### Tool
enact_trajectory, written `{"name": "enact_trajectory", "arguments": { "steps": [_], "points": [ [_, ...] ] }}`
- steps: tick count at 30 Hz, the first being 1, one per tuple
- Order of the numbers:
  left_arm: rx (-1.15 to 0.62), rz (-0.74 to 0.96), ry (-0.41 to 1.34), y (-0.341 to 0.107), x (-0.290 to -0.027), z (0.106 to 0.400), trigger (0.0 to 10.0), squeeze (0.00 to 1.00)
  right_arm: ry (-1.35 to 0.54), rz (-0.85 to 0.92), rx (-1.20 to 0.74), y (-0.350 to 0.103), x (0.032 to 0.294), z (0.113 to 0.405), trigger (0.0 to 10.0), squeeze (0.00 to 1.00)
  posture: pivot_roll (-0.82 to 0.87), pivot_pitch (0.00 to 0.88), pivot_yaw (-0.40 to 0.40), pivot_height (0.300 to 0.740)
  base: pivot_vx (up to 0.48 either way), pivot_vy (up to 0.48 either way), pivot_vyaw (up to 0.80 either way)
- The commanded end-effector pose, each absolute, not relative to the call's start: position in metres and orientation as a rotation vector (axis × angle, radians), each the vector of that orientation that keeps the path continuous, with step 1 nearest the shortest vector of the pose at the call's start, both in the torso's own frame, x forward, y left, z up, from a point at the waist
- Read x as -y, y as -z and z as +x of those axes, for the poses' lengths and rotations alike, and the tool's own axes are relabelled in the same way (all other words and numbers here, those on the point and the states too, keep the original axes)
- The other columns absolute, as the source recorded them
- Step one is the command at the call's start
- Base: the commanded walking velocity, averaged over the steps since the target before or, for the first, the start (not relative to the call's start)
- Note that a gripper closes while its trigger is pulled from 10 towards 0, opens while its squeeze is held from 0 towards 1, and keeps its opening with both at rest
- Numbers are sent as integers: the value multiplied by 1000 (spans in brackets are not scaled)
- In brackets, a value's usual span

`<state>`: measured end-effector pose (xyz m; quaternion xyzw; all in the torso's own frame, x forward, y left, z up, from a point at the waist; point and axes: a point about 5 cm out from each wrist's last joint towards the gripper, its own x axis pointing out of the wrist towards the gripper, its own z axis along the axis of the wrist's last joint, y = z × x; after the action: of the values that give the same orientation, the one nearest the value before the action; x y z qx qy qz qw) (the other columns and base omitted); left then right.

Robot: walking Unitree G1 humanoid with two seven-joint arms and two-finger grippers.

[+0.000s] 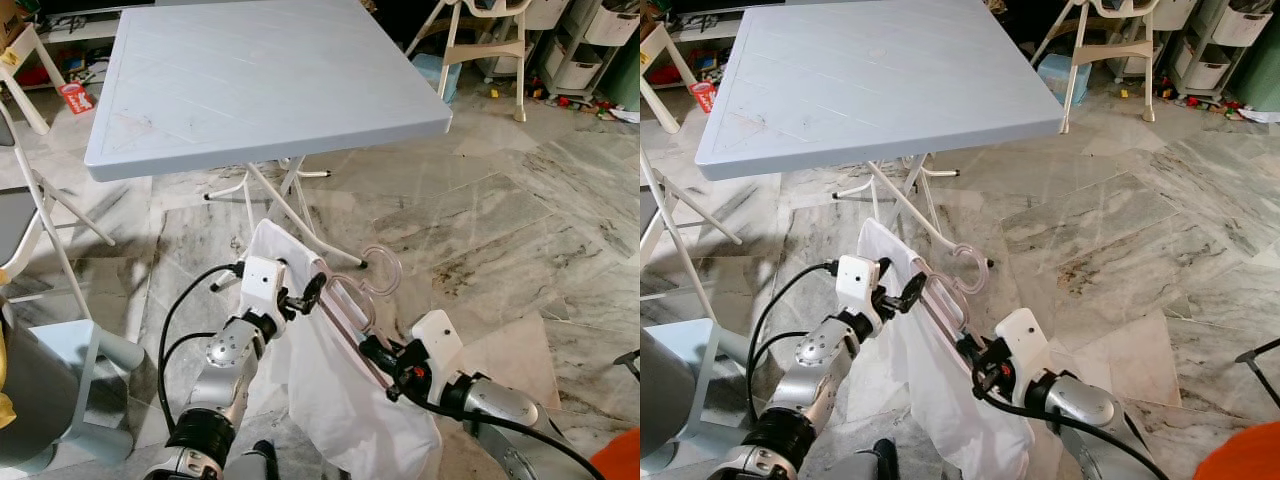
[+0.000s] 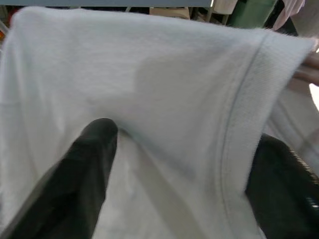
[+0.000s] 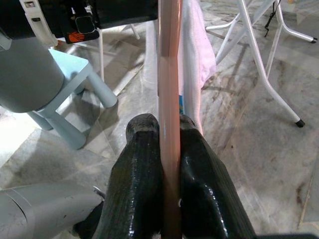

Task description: Hang hanger

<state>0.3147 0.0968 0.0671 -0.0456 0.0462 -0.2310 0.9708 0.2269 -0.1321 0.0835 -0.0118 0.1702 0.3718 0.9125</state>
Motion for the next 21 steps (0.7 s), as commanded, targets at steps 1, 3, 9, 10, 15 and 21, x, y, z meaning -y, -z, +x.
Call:
{"name": "enact_trajectory", "arguments": {
  "steps": [1, 3, 9, 10, 15, 21],
  "points": [
    [-83, -86, 453, -69, -99, 317, 0, 0, -770, -17, -311, -92, 133, 228, 10000, 0, -50, 156, 5, 740, 0, 0, 0],
    [-83, -85, 452, -69, -99, 318, 0, 0, -765, -20, -313, -91, 133, 228, 10000, 0, -46, 157, 7, 740, 0, 0, 0],
    [-82, -83, 452, -68, -100, 317, 0, 0, -748, -25, -316, -90, 130, 230, 10000, 0, -44, 157, 8, 740, 0, 0, 0],
    [-84, -83, 452, -67, -100, 316, 0, 0, -756, -21, -318, -89, 127, 228, 10000, 0, -44, 157, 8, 740, 0, 0, 0],
    [-84, -84, 452, -67, -101, 317, 0, 0, -764, -20, -325, -87, 125, 225, 10000, 0, -43, 159, 10, 740, 0, 0, 0],
    [-82, -82, 451, -67, -102, 318, 0, 0, -764, -17, -328, -86, 125, 226, 10000, 0, -47, 157, 10, 740, 0, 0, 0]
  ]
}}
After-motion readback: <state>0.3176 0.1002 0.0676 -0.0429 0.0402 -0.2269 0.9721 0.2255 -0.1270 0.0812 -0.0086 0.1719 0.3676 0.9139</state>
